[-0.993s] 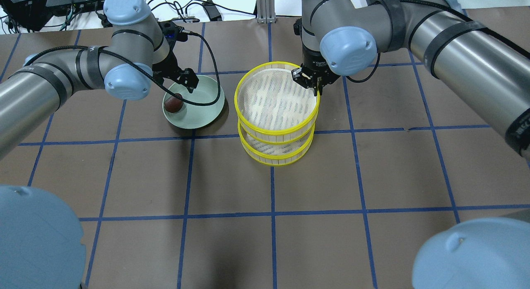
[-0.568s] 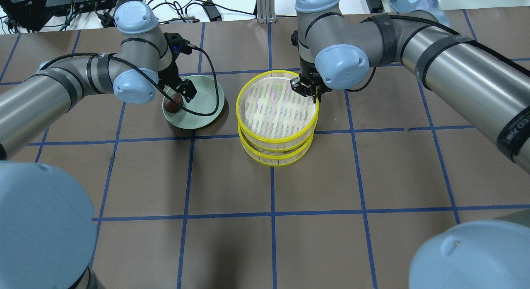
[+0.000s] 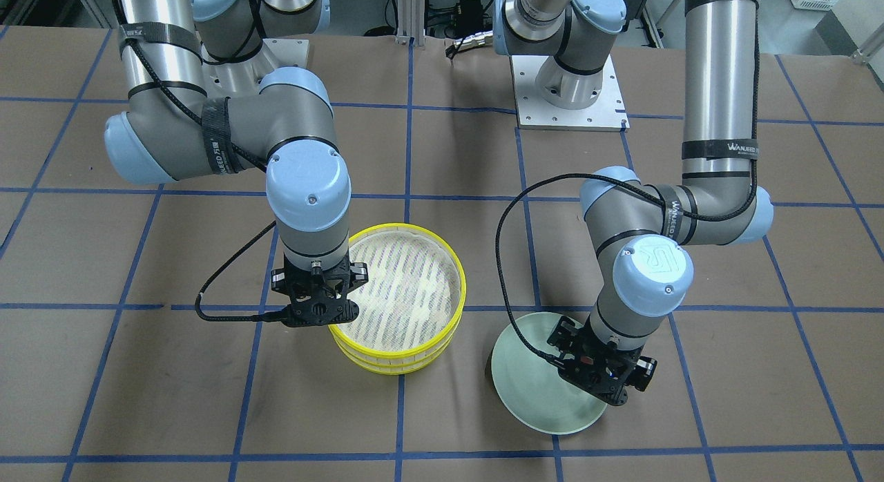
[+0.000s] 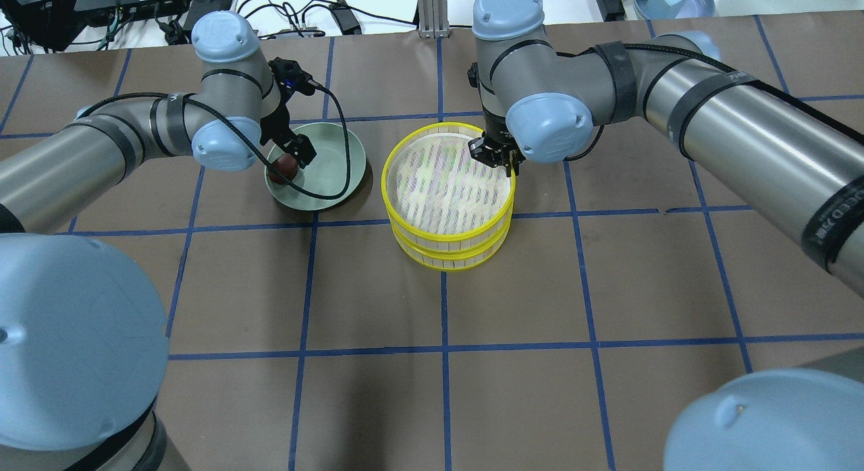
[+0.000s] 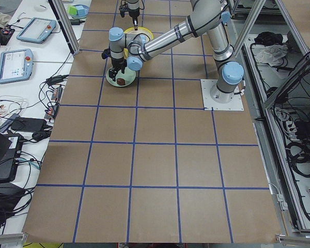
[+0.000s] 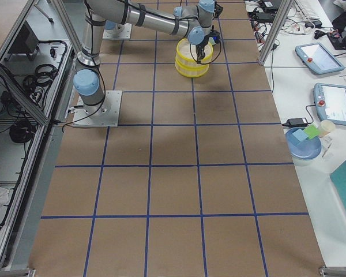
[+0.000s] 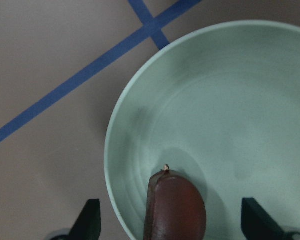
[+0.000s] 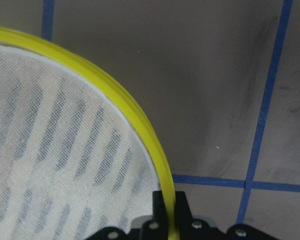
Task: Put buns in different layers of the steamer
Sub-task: 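Grasp the dark brown bun on the plate with the left gripper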
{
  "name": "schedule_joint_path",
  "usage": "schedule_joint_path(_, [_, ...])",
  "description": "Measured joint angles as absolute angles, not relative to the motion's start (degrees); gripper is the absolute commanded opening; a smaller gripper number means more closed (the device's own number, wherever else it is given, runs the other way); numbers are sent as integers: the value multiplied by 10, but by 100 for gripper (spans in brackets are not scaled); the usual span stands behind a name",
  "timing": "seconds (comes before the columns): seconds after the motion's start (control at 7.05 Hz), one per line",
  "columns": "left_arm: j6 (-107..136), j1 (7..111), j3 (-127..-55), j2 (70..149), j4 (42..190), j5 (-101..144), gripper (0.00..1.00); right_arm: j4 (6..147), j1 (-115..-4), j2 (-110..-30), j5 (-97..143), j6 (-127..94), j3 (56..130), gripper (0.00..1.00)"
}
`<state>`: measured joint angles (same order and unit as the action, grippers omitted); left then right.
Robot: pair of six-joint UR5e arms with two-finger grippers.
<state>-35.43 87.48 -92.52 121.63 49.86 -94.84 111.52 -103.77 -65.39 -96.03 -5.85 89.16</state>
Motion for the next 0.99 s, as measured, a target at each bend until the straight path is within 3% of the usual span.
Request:
schedule_joint_path(0.28, [-369, 871, -925, 1223, 498, -947, 99, 1114, -1043, -655, -962, -59, 894, 0])
schedule_joint_path(0.43, [-370, 870, -925, 1226, 498, -945, 86, 1114, -1045, -655, -962, -59, 895, 0])
schedule_joint_path(0.57, [-371, 870, -926, 1229, 499, -944, 53, 1114, -1045, -655, -962, -59, 896, 22])
schedule_joint_path(0.71, [-375, 870, -926, 1233, 500, -944, 1, 1114, -1045, -655, -963, -57, 897, 61])
schedule_joint_path(0.85, [-383, 870, -926, 1236, 500, -944, 0, 1113, -1046, -654, -971, -55, 898, 91])
schedule_joint_path(0.99, [-390, 870, -925, 1237, 500, -944, 0, 1114, -1046, -655, -982, -53, 898, 100])
